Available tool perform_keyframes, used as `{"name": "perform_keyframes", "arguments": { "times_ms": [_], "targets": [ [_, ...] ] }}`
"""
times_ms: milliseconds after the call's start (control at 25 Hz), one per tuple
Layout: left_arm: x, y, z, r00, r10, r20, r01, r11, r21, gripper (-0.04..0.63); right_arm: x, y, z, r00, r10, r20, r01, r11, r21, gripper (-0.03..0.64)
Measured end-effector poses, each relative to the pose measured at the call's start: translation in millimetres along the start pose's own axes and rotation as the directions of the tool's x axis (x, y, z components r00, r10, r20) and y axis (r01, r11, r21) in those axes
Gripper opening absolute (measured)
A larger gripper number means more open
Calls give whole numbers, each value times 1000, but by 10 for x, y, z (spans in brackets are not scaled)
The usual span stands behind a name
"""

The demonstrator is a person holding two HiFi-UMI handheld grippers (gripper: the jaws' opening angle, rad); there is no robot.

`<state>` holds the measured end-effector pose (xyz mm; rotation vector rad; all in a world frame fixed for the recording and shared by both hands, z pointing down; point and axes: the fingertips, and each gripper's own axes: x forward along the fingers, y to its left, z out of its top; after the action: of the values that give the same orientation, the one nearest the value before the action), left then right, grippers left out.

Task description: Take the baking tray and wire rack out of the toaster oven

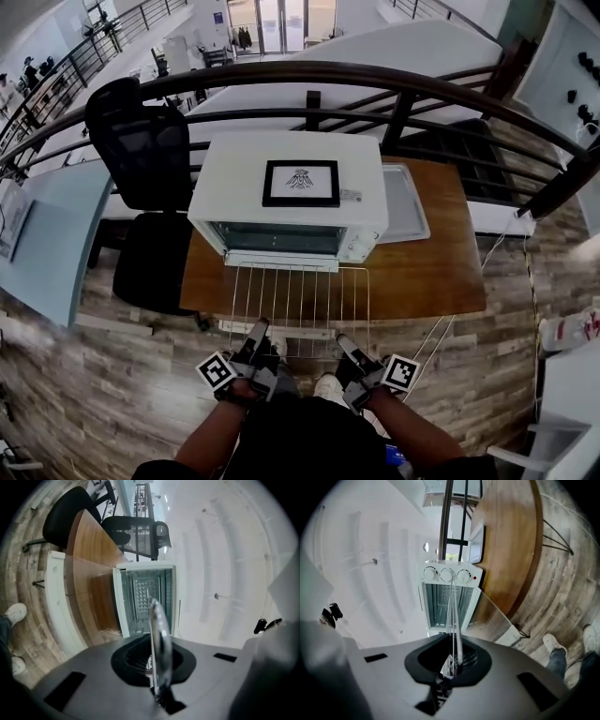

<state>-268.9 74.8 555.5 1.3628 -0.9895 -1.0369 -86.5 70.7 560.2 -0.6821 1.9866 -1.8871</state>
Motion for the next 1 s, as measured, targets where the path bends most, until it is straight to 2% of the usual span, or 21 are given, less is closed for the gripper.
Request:
{"name": "perform_keyframes", "arguments": {
  "times_ms": [280, 480, 600, 720, 1000],
  "targets": [
    [28, -20, -720, 995, -22, -100, 20, 1000, -14, 9, -734, -24, 126, 997, -12, 73, 15, 999, -44, 2],
    [193, -46, -1365, 974, -42, -222, 39, 999, -16, 9, -1389, -77, 333, 983, -31, 179, 43, 997, -63, 2],
    [303, -71, -1744, 956, -45, -291, 40, 999, -22, 9, -1762, -79, 438, 969, -29, 244, 48, 996, -74, 2],
    [411, -104, -2054, 929, -48, -368, 47, 999, -12, 9, -2080, -101, 492, 948, -31, 316, 59, 995, -79, 3],
    [634, -154, -2563, 873, -45, -485, 50, 999, -4, 9, -2537, -173, 645, 896, -37, 442, 69, 996, -57, 5]
  ]
}}
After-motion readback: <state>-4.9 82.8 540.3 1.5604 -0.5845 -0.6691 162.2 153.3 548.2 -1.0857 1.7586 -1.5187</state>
